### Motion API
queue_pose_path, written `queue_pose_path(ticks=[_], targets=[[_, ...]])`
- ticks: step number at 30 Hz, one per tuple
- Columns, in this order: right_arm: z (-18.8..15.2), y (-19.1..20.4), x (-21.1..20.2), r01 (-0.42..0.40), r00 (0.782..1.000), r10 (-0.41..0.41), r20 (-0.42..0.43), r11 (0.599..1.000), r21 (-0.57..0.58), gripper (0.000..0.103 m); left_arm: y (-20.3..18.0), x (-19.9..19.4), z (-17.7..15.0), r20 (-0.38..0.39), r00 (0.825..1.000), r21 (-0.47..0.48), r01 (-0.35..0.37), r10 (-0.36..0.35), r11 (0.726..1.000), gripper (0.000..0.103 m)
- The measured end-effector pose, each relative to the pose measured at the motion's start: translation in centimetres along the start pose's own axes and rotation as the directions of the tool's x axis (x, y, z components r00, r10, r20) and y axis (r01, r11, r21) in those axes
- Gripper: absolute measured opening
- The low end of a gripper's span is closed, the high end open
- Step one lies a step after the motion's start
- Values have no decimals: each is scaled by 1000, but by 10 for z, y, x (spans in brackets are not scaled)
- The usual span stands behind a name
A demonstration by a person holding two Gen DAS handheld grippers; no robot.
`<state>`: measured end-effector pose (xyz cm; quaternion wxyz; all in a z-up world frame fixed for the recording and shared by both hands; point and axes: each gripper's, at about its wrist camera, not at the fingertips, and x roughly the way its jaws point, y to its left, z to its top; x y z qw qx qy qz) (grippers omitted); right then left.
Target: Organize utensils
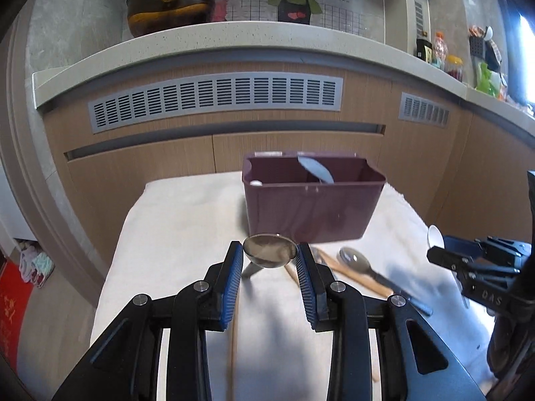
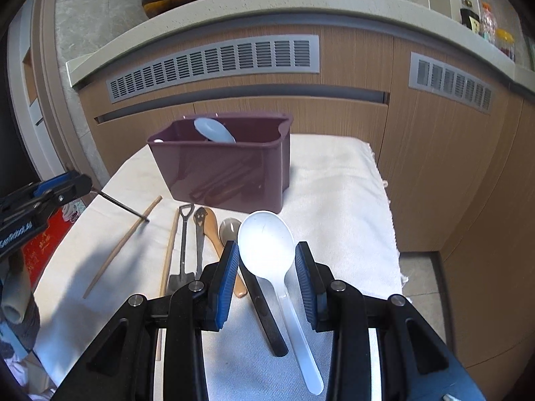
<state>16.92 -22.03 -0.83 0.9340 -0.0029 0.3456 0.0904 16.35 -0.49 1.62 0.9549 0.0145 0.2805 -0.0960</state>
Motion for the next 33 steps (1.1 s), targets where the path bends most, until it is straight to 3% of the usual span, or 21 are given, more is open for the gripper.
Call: queue_pose_path(ticks=[21, 25, 30, 33], targets=[[32, 22, -45, 0, 990, 8, 143, 999, -53, 32, 2, -54, 29, 124, 991, -1, 42, -41, 999, 33], [60, 18, -61, -33, 977, 41, 210, 999, -42, 33, -4, -67, 47, 178, 983, 35, 36, -42, 999, 33], [101, 13, -84, -27, 944, 38, 326, 999, -40, 33, -7, -87, 83, 282, 959, 64, 21, -38, 998, 33], [108, 12, -88, -18, 939, 33, 344, 999, -47, 33, 0, -86, 93, 282, 958, 56, 38, -52, 998, 33]])
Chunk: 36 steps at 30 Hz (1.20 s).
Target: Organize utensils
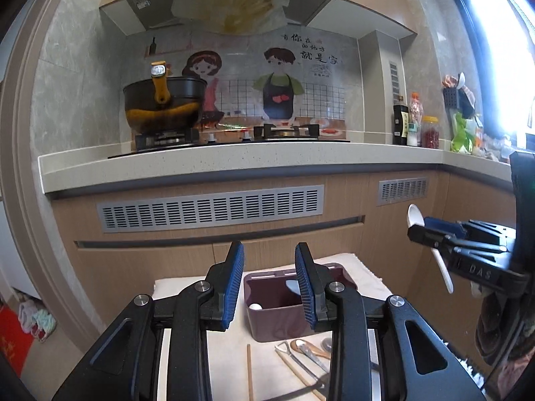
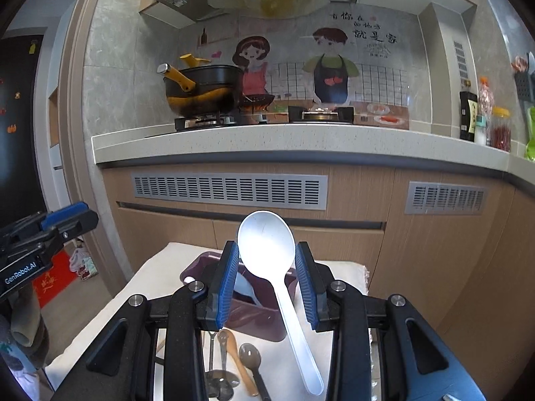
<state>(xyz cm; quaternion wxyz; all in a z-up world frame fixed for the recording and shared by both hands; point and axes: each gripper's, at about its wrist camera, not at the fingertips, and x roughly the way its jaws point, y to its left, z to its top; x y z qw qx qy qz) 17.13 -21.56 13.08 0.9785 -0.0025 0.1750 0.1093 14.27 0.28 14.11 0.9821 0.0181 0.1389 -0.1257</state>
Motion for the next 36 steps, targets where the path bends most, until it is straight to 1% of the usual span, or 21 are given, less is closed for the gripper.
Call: queue_pose_path(ticks=[2, 4, 6, 8, 10, 11, 13, 16, 17, 19, 21, 22, 24, 26, 28, 29, 30, 32, 33, 34, 36], targets=[[-3, -2, 3, 1, 1000, -1, -19, 1000, -1, 33, 2, 10, -5, -52, 998, 5, 38, -38, 999, 33], [-11, -7, 8, -2, 998, 3, -57, 1000, 15, 33, -2, 24, -18, -133, 986, 18, 106, -102, 994, 34], [-23, -13, 15, -12, 993, 17, -117, 999, 43, 33, -12, 44, -41, -239, 955, 38, 189, -175, 981, 35], [-36, -20, 19, -3, 988, 13, -156, 998, 60, 33, -26, 66, -66, -359, 900, 57, 285, -247, 957, 38], [-47, -26, 23, 6, 981, 8, -191, 997, 72, 33, -41, 86, -92, -475, 827, 70, 377, -302, 923, 40], [-53, -29, 25, 8, 978, 8, -210, 997, 79, 33, -50, 98, -106, -540, 782, 81, 415, -310, 906, 40], [-64, -33, 27, 15, 972, 5, -236, 996, 83, 33, -60, 119, -125, -630, 718, 92, 450, -298, 889, 40], [-76, -37, 31, 23, 966, -2, -257, 997, 80, 33, -68, 145, -139, -702, 650, 76, 477, -293, 876, 40], [-80, -40, 32, 23, 965, 0, -264, 996, 83, 33, -70, 150, -142, -718, 635, 77, 482, -287, 873, 40], [-85, -44, 33, 20, 962, 6, -274, 995, 93, 33, -75, 162, -149, -758, 593, 88, 506, -272, 858, 40], [-88, -47, 35, 24, 961, 3, -278, 995, 95, 33, -81, 168, -156, -784, 567, 102, 520, -253, 848, 40], [-89, -49, 36, 27, 960, 1, -279, 995, 96, 33, -85, 171, -159, -798, 559, 128, 521, -225, 844, 40], [-92, -52, 38, 25, 958, 6, -286, 994, 106, 33, -93, 174, -159, -805, 565, 181, 523, -180, 833, 40], [-95, -53, 42, 25, 955, 11, -295, 993, 117, 33, -101, 177, -160, -811, 567, 229, 536, -145, 812, 40], [-97, -54, 44, 28, 954, 11, -301, 992, 125, 33, -113, 177, -161, -804, 585, 293, 549, -108, 783, 40], [-97, -54, 44, 29, 953, 12, -304, 991, 130, 33, -118, 177, -161, -804, 586, 312, 555, -97, 771, 40], [-98, -54, 43, 28, 952, 15, -305, 990, 135, 33, -120, 179, -160, -809, 581, 311, 554, -91, 772, 40], [-98, -55, 39, 26, 954, 18, -299, 989, 143, 33, -117, 182, -158, -824, 559, 276, 535, -90, 798, 38], [-98, -55, 35, 23, 956, 22, -293, 989, 149, 33, -113, 182, -158, -824, 559, 262, 518, -91, 814, 37], [-98, -55, 33, 18, 957, 28, -287, 988, 154, 33, -109, 180, -157, -818, 568, 254, 492, -87, 833, 37], [-99, -55, 26, 3, 962, 42, -271, 986, 164, 33, -96, 171, -154, -788, 607, 215, 432, -106, 876, 37]])
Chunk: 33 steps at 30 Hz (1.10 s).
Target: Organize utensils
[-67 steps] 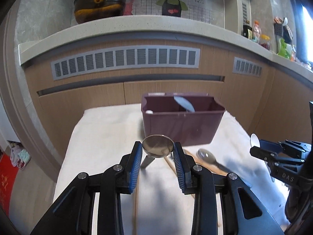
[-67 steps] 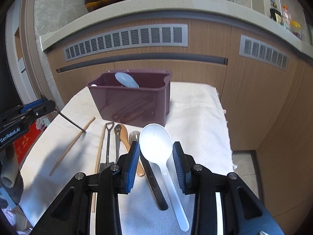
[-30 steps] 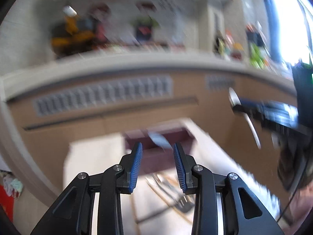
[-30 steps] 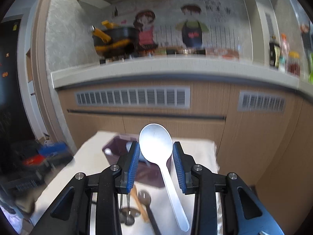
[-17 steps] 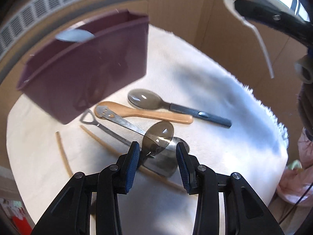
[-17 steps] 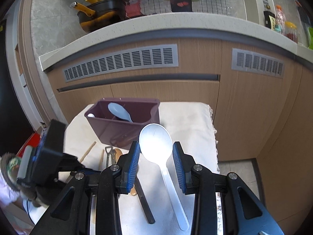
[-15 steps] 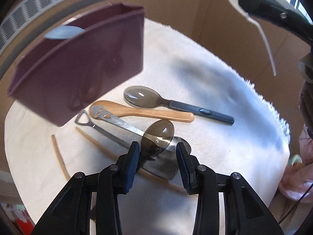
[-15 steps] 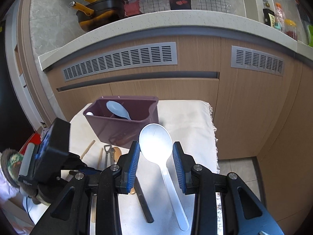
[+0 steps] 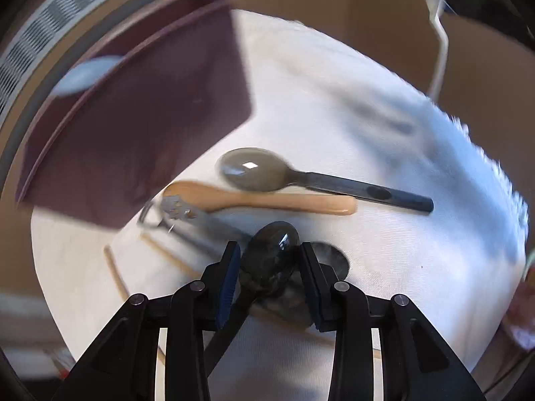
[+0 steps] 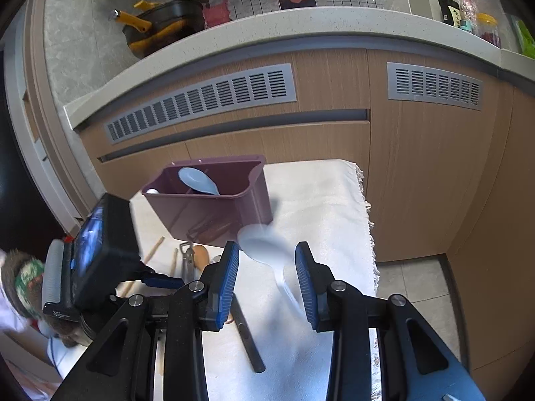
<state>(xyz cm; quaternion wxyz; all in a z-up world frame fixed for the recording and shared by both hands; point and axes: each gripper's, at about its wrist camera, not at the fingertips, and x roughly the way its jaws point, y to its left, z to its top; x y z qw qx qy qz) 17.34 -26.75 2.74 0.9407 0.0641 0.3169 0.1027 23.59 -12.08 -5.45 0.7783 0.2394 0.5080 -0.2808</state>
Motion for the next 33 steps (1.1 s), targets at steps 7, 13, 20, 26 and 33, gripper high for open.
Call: queue_pose_path(ticks=[7, 13, 20, 26, 33], targets=[[1, 10, -2, -16, 1000, 16, -4, 1000, -4, 18, 29, -78, -53, 367, 926, -353, 51, 88, 934, 37], [-10, 30, 6, 34, 997, -46, -61, 982, -185, 24, 58, -121, -82, 504, 853, -471, 140, 136, 871, 37], [-30, 66, 62, -107, 965, -3, -261, 907, -408, 47, 75, -134, -100, 540, 827, -511, 179, 152, 841, 33], [-39, 90, 117, -223, 923, 4, -385, 819, -528, 61, 90, -125, -105, 527, 836, -524, 176, 154, 834, 27], [-44, 92, 141, -227, 896, -37, -443, 819, -527, 34, 103, -92, -109, 437, 892, -539, 155, 117, 828, 30]])
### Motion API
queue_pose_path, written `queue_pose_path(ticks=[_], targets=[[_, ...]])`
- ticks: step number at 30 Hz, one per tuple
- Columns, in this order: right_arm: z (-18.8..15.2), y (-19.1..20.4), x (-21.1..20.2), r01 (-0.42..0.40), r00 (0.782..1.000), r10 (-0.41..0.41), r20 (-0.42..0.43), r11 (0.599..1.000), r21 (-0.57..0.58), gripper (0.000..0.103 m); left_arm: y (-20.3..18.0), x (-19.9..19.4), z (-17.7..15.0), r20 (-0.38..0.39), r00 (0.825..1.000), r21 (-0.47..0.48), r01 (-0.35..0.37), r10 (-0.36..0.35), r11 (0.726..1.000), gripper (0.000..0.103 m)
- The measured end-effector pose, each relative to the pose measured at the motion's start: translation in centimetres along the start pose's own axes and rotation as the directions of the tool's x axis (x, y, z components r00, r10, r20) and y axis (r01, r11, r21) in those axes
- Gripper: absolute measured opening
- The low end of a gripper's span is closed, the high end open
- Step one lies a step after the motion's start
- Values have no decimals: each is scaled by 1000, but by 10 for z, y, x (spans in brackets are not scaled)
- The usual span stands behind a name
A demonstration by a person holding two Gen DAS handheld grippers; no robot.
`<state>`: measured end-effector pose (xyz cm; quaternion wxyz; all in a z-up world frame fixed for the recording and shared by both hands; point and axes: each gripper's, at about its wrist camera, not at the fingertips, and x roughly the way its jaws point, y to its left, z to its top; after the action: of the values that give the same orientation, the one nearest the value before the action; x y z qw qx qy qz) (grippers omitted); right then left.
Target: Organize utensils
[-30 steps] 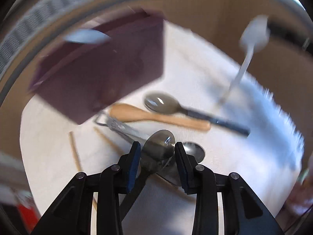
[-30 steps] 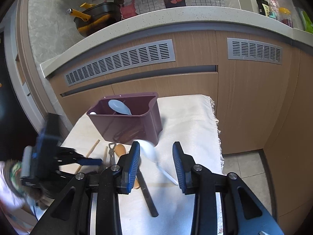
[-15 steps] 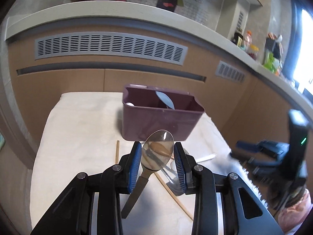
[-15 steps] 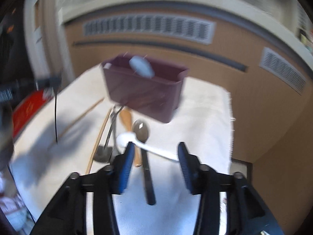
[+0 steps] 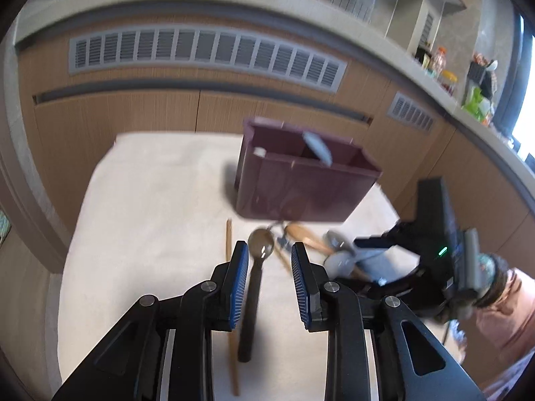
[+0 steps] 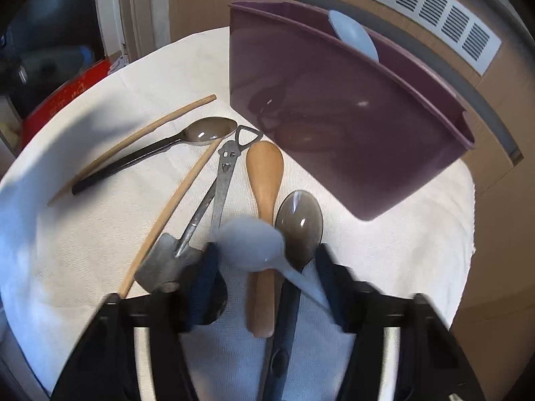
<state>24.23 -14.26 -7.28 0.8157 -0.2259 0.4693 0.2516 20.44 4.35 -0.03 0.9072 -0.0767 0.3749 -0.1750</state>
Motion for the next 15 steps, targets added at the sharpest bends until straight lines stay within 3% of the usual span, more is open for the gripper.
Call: queue_pose_path(ticks=[2, 5, 8, 10, 15], targets=[[-2, -2, -2, 32, 999, -32, -10, 999, 27, 29, 2, 15, -6, -58, 998, 4, -3, 3, 1000, 35], [-13, -17, -8, -18, 999, 24, -31, 986, 167, 28, 1, 36, -15, -124, 992, 13, 3, -1, 1000, 42], [-27, -42, -14, -104, 993, 119, -25, 934, 342, 28, -5, 53, -22, -172, 985, 32, 10, -5, 999, 43], [-42, -57, -21, -159, 985, 173, 12, 878, 452, 27, -9, 62, -22, -198, 980, 57, 15, -3, 998, 44], [-60, -61, -41, -142, 990, 112, 89, 832, 537, 27, -19, 91, -6, -253, 967, 156, 5, 35, 988, 45]])
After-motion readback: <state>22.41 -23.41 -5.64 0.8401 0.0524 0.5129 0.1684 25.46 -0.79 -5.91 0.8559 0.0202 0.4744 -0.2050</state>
